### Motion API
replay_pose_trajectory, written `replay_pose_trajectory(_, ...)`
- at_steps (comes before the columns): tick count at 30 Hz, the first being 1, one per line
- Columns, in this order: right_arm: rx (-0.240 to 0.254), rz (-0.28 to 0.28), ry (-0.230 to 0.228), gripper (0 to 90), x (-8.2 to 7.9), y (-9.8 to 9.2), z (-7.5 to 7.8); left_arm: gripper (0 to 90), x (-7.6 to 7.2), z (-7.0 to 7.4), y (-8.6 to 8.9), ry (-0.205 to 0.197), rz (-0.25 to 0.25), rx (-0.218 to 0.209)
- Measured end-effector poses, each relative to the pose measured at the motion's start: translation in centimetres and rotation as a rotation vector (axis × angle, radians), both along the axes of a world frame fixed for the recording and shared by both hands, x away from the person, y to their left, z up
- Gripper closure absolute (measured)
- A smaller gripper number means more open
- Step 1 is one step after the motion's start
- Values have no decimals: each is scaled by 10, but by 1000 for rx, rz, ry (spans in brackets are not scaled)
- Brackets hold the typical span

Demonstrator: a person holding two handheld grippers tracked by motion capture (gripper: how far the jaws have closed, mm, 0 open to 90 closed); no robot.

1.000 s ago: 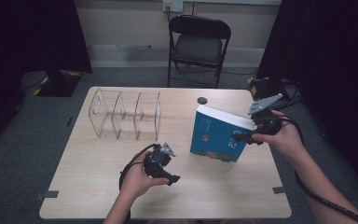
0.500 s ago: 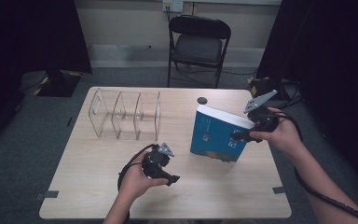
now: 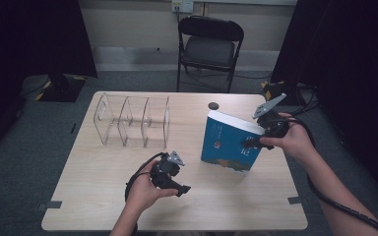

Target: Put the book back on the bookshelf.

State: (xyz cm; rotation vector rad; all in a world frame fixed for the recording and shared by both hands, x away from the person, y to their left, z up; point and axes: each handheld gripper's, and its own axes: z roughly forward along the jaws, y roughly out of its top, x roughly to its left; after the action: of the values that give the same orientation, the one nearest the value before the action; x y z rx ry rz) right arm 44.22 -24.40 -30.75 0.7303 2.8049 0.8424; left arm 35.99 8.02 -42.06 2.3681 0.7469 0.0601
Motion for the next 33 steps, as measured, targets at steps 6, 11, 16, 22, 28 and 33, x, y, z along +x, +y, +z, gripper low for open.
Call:
replay_pose_trajectory(6,-6,-15,17,540,-1,1,0,277,1,1,0,-7,1,-5)
replay_pose_trajectory(11,-33,-19,20,549,-3,3,1,278,2,1,0,-3,-3,-3)
replay_pose_trajectory(16,-37,-3,2,586,-5,4,1,279,3,2,-1,1,-3,-16)
replay_pose_trajectory(22,-30,23,-33,601,-10,5,0,278,5,0,0,0,2,-10)
replay_pose_trajectory(28,-28,37,-50,606,-14,6,0,279,6,-1,3,6,8,-11)
replay_pose_trajectory(33,-19,30,-69,609,-20,6,-1,279,6,-2,4,9,12,-13)
